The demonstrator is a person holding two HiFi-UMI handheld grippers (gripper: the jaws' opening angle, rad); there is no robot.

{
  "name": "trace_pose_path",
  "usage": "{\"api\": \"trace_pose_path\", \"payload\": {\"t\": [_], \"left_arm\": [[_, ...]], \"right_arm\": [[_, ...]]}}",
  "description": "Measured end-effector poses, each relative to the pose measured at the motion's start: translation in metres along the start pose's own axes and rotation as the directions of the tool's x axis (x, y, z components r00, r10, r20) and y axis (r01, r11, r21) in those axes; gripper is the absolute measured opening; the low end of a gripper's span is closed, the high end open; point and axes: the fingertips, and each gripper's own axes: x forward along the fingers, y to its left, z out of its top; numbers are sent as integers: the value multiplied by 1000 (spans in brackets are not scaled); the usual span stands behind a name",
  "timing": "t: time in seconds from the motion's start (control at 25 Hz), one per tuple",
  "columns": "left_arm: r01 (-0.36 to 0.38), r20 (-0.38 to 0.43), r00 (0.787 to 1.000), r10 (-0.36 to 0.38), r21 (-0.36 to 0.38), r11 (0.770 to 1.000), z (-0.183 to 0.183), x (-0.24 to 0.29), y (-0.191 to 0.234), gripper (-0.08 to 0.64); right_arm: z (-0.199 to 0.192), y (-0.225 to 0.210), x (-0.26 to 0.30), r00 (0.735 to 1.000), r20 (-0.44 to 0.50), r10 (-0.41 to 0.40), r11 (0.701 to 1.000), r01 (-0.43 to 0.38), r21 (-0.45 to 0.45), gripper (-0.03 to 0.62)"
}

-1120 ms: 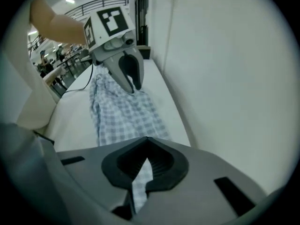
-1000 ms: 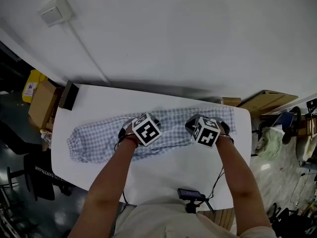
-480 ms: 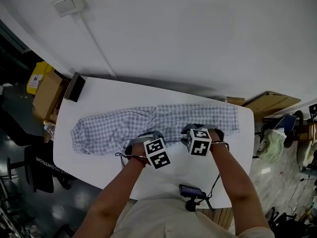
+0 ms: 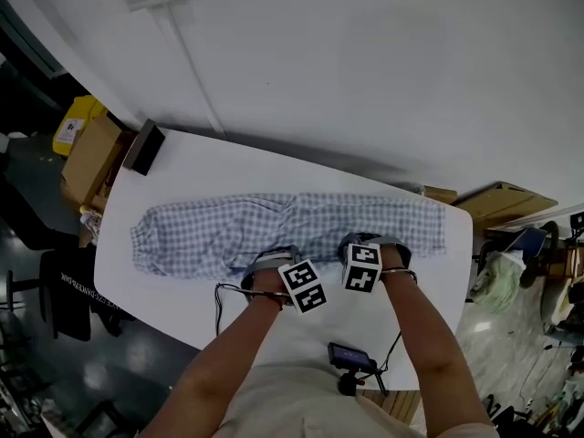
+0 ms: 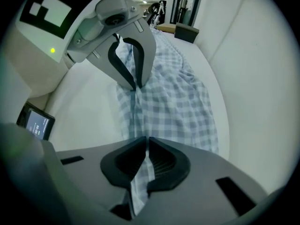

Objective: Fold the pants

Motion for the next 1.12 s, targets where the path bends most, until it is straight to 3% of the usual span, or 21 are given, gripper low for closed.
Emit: {"api": "trace_pose_path", "payload": {"t": [0.28, 0.64, 0.88, 1.12], "left_arm": [[13, 21, 1000, -13, -15, 1000, 8, -21, -2, 26], [42, 49, 998, -42, -2, 999, 29, -55, -17, 25], [80, 8, 997, -80, 13, 997, 27, -33, -43, 25], [85, 24, 996, -85, 13, 996, 24, -15, -48, 25]], "right_arm": [[-5, 3, -21, 999, -27, 22, 997, -24, -71, 28], [-27, 16, -42, 998, -40, 47, 996, -49, -74, 26], [-35, 35, -32, 997, -35, 74, 997, -75, -26, 26], [-39, 39, -21, 997, 0, 81, 994, -81, 71, 46]]}}
